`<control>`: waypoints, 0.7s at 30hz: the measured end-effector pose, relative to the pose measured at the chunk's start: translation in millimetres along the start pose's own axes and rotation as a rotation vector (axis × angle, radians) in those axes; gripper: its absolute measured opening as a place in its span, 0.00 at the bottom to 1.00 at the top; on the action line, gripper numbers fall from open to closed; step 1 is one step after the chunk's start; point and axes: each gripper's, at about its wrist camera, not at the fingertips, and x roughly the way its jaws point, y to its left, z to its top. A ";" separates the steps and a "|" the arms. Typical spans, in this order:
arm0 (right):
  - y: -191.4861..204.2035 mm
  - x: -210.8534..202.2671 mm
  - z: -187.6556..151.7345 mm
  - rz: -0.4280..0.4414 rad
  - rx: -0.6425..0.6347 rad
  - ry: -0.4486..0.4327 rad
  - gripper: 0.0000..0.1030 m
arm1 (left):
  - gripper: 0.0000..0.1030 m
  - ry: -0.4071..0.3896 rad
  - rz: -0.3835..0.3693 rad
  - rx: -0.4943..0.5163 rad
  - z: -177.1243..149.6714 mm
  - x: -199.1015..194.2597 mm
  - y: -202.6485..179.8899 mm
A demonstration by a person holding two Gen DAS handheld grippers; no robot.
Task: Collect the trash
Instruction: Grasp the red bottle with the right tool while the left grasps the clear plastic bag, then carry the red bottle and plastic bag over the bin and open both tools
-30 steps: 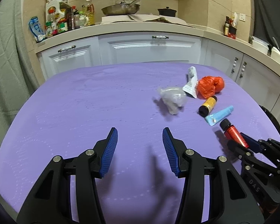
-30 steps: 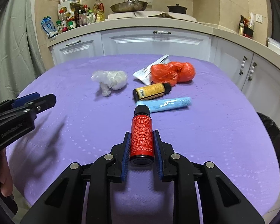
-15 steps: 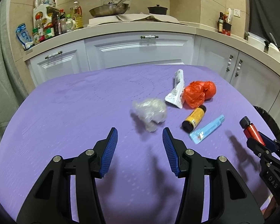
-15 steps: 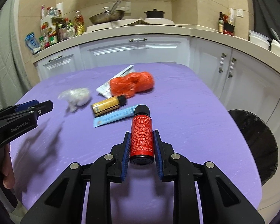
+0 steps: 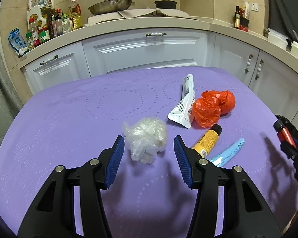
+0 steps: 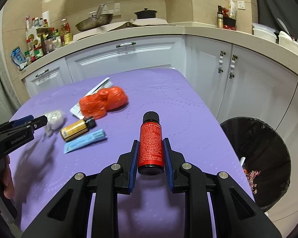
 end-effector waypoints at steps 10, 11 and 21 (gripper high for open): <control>-10.7 10.4 2.9 0.011 0.010 0.016 0.24 | 0.20 0.008 0.004 -0.019 -0.8 9.1 4.4; -10.6 10.3 2.9 0.010 0.010 0.015 0.24 | 0.19 0.005 0.005 -0.013 -2.0 7.7 4.4; -19.2 -0.5 1.5 0.000 0.024 -0.015 0.24 | 0.16 -0.041 -0.015 -0.009 -3.5 -26.0 3.2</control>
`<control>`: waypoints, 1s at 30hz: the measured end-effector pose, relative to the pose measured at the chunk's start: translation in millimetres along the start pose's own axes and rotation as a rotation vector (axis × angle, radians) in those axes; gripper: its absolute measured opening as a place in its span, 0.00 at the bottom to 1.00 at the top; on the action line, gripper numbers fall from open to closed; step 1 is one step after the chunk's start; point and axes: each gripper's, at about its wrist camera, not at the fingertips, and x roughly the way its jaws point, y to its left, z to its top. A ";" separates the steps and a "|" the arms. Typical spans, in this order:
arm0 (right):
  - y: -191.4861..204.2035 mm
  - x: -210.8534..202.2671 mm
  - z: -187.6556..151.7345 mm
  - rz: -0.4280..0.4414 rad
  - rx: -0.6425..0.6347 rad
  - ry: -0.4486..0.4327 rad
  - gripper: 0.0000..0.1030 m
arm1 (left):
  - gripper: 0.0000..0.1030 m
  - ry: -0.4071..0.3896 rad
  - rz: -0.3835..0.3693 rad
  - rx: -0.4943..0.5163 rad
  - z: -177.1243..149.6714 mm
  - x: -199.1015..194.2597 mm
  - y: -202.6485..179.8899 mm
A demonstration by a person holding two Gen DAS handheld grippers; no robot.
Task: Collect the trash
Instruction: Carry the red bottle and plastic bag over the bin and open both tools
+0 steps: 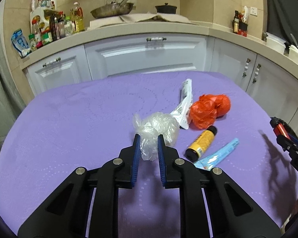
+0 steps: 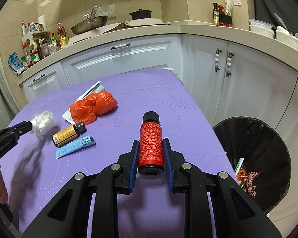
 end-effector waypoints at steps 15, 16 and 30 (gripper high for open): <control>-57.7 -42.7 -1.0 -0.106 0.076 -0.087 0.24 | 0.16 -0.065 -0.186 0.088 19.5 -36.6 -82.3; -66.1 -45.8 -1.4 -0.123 0.085 -0.093 0.24 | 0.16 -0.067 -0.198 0.098 19.8 -36.5 -90.1; -165.3 -56.4 -14.2 -0.287 0.210 -0.086 0.24 | 0.16 -0.038 -0.403 0.261 23.3 -15.8 -241.2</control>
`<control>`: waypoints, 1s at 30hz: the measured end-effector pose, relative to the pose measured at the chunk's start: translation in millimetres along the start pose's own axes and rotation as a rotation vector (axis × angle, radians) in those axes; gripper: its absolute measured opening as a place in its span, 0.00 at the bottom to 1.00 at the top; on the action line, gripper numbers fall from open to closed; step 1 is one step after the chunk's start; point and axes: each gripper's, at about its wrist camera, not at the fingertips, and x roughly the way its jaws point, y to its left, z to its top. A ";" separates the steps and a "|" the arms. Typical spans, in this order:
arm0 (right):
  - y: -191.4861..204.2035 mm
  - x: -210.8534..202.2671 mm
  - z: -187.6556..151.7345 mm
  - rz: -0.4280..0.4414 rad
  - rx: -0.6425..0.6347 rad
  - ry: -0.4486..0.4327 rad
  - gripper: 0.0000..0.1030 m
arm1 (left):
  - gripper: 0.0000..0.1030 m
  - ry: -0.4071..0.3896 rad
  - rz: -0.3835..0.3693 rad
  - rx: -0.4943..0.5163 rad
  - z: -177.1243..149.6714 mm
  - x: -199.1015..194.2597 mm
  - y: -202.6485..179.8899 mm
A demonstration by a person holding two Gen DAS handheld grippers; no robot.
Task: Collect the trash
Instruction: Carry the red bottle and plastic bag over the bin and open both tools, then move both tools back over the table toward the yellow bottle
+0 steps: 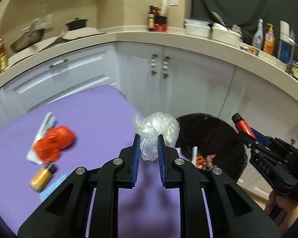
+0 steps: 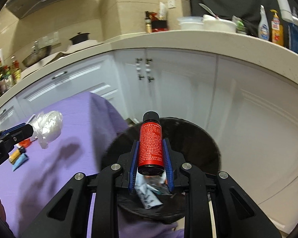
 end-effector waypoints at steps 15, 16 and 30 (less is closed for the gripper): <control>-32.3 33.6 -1.5 -0.048 0.033 0.031 0.45 | 0.52 -0.002 -0.001 0.120 9.6 60.6 -62.7; -31.2 31.8 -1.8 -0.047 0.031 0.029 0.45 | 0.52 -0.004 0.000 0.118 9.3 59.5 -61.2; 6.5 3.7 2.1 0.014 -0.004 -0.016 0.46 | 0.52 -0.041 0.062 0.045 -1.8 16.4 -7.5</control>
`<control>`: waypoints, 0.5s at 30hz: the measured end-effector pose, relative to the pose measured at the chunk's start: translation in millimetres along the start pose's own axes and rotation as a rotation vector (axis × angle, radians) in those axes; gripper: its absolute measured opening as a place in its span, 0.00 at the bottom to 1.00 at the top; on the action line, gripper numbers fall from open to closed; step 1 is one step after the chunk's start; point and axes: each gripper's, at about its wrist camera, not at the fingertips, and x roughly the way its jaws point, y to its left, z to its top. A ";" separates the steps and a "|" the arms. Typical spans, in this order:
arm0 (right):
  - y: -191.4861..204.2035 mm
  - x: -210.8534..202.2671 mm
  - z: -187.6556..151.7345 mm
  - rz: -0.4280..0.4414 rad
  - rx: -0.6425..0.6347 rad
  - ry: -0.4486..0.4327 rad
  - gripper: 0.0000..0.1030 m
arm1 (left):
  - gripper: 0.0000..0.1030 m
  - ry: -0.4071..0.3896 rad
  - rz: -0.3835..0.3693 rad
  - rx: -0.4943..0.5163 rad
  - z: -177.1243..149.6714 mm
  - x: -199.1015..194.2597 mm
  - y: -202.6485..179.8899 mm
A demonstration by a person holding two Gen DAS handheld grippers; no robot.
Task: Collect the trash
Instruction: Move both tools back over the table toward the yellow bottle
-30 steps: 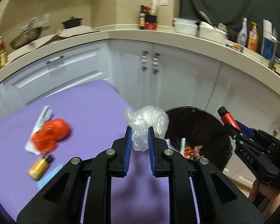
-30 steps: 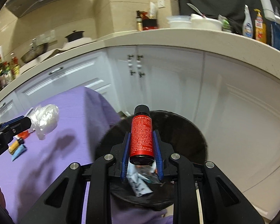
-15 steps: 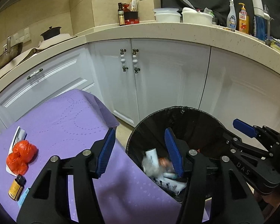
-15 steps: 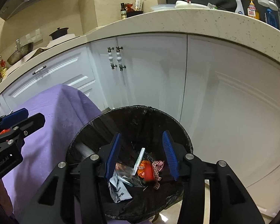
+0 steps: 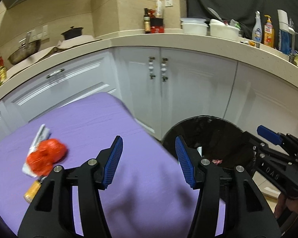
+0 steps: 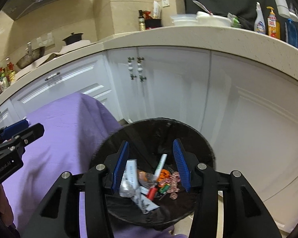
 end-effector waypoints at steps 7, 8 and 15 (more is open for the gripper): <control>57.0 -3.4 -2.9 0.109 -0.072 0.006 0.47 | 0.52 0.011 0.091 -0.061 -24.6 -29.3 59.9; 63.5 -3.8 -4.6 0.121 -0.080 0.009 0.47 | 0.52 0.019 0.108 -0.074 -29.9 -33.4 72.0; 117.1 -4.3 -13.6 0.195 -0.158 0.035 0.47 | 0.52 0.052 0.210 -0.135 -60.8 -54.9 135.1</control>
